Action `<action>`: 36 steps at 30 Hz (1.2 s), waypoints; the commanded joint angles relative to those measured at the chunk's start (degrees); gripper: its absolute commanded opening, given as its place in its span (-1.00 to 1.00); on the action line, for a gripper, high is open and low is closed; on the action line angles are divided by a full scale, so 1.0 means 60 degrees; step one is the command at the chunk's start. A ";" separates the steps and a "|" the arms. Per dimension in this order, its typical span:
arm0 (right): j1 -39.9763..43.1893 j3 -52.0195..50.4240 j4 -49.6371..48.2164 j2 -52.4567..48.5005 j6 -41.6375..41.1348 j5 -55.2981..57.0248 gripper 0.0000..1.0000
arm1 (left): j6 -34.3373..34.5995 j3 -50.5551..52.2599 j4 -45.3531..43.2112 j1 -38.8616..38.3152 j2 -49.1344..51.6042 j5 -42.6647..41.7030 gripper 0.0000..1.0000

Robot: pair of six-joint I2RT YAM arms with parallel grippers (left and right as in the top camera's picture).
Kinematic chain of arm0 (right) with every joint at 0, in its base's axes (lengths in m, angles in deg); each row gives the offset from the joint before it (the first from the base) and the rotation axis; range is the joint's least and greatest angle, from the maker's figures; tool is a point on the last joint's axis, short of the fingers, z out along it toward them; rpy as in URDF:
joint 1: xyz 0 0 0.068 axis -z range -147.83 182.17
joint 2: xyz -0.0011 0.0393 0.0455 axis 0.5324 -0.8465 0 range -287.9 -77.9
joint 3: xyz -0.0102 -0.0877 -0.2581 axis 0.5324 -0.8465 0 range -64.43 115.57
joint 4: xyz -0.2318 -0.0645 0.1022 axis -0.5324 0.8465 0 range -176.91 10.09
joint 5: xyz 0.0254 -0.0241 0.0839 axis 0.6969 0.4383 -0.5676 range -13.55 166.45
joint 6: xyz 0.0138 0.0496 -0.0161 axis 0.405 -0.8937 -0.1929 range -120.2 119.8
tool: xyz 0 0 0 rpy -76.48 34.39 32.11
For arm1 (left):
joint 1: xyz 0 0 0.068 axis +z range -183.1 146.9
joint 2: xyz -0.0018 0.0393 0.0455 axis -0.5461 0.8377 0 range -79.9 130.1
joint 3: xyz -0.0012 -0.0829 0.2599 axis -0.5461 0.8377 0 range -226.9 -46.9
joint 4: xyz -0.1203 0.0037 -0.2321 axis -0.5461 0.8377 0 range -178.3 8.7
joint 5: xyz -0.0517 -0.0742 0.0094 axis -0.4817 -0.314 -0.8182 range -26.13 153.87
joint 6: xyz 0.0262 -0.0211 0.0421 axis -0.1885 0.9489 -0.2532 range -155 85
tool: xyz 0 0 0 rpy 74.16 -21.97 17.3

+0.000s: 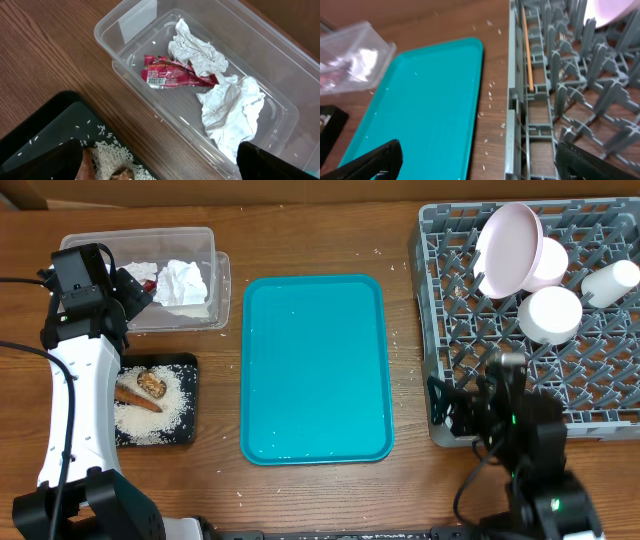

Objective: Sort waste into correct bins and load items into the dishwasher

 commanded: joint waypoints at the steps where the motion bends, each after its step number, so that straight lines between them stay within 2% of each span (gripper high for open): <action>1: 0.0149 -0.1016 -0.0605 0.1366 0.0040 -0.0124 1.00 | 0.0164 -0.0062 -0.0004 -0.0004 0.0080 -0.0004 1.00; 7: 0.0353 -0.2226 -0.1315 0.3322 0.0036 0.0200 1.00 | 0.0164 -0.0062 -0.0004 -0.0004 0.0080 -0.0004 1.00; 22: 0.1089 -0.4368 -0.3767 0.5268 0.0004 0.0346 1.00 | 0.0164 -0.0062 -0.0004 -0.0004 0.0080 -0.0007 1.00; 33: 0.1654 -0.4364 -0.3963 0.5322 0.0029 0.0637 1.00 | 0.0168 -0.0062 -0.0004 -0.0004 0.0080 -0.0004 1.00; 36: 0.1694 -0.4364 -0.3734 0.5322 0.0525 0.0732 1.00 | 0.0164 -0.0062 -0.0004 -0.0004 0.0080 -0.0004 1.00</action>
